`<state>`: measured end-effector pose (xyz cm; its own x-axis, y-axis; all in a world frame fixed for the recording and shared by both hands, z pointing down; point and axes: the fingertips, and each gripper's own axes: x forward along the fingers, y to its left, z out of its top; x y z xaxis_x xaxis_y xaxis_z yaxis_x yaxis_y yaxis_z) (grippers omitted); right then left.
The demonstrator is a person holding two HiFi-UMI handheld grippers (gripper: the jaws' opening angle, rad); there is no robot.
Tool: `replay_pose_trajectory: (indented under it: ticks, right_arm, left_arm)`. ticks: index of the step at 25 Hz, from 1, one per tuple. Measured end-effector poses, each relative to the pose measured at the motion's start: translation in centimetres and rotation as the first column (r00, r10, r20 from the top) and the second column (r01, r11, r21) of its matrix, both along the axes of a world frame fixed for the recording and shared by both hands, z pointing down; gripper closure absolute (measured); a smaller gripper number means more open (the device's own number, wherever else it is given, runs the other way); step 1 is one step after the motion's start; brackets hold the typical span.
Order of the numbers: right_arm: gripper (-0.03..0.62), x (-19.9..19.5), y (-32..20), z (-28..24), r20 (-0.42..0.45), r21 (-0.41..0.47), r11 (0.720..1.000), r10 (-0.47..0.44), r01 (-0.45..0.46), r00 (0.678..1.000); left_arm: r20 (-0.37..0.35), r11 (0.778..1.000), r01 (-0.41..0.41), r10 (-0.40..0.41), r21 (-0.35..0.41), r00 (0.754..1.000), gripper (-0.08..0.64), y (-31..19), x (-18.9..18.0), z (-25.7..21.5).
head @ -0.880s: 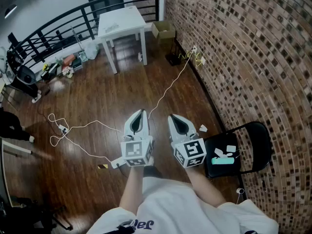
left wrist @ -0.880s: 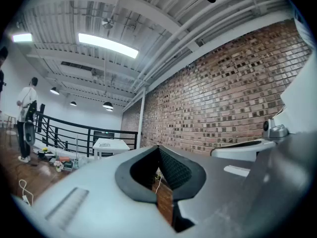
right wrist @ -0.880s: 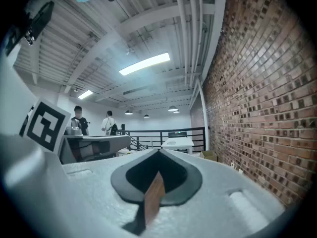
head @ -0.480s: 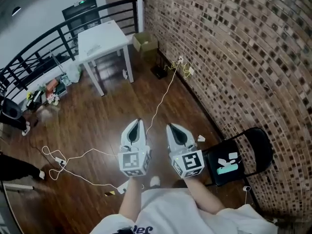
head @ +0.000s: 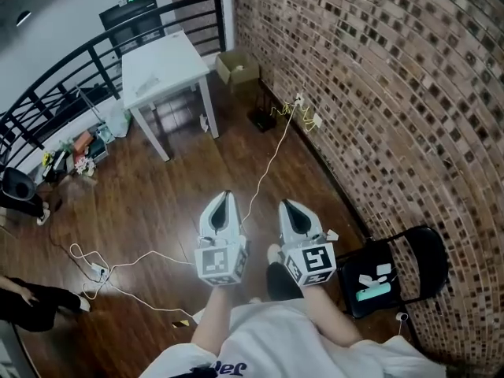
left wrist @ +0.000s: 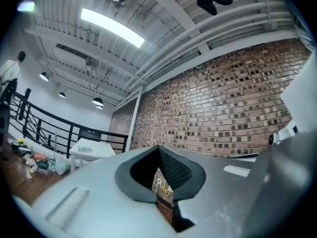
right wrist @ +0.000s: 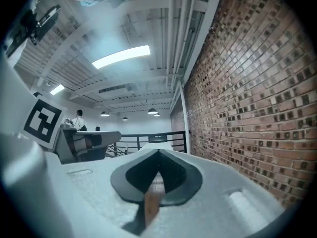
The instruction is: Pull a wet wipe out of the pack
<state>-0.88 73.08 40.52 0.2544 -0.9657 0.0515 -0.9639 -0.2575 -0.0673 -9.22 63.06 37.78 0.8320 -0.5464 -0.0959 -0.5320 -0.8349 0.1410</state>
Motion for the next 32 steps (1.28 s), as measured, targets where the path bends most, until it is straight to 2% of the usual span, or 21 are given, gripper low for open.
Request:
replay_pose_trajectory:
  ticks: [4,9,11,13,15,18,21,23,27,32]
  right_arm:
    - [0.604,5.7,-5.6,-0.8,0.010,0.033,0.999,-0.042,0.042,0.999]
    - [0.604,12.1,-11.5,-5.7,-0.056,0.122,0.987,-0.098,0.105,0.994]
    - [0.604,14.1,-13.2,-6.0,-0.055,0.135,0.983,-0.114,0.120,0.992]
    - [0.604,15.6,-15.2,-5.1,-0.029,0.112,0.980,-0.161,0.163,0.987]
    - [0.604,16.2,-17.2,-3.8,0.001,0.077,0.976,-0.204,0.203,0.979]
    - [0.604,16.6,-20.6,-2.3,0.022,0.048,0.974,-0.224,0.223,0.974]
    - [0.604,17.5,-24.7,-1.3,0.041,0.026,0.972,-0.233,0.232,0.972]
    - [0.604,17.9,-27.7,-0.7,0.027,0.008,0.969,-0.247,0.247,0.969]
    - [0.604,18.6,-36.4,-0.5,0.000,-0.010,0.959,-0.284,0.284,0.959]
    - [0.604,16.6,-48.5,-4.1,-0.073,0.026,0.938,-0.344,0.346,0.936]
  left_arm:
    - [0.022,0.998,0.031,-0.032,0.053,0.999,0.545,-3.9,5.1,-0.5]
    - [0.006,0.992,0.081,-0.082,0.096,0.997,0.545,-8.4,10.7,-3.0]
    - [0.009,0.992,0.077,-0.079,0.105,0.997,0.545,-9.6,12.5,-3.2]
    - [0.040,0.993,0.051,-0.055,0.102,0.998,0.545,-10.3,14.4,-2.9]
    - [0.074,0.996,0.039,-0.045,0.080,0.996,0.545,-11.1,15.7,-2.3]
    - [0.112,0.996,0.065,-0.072,0.062,0.991,0.545,-14.3,16.3,-1.2]
    - [0.099,0.994,0.089,-0.095,0.062,0.991,0.545,-18.9,17.2,-1.0]
    - [0.096,0.993,0.098,-0.104,0.064,0.990,0.545,-22.3,18.0,-0.4]
    - [0.170,0.994,0.067,-0.081,0.086,0.982,0.545,-31.0,20.4,0.5]
    - [0.121,0.990,0.106,-0.118,0.097,0.986,0.545,-42.5,18.5,-2.6]
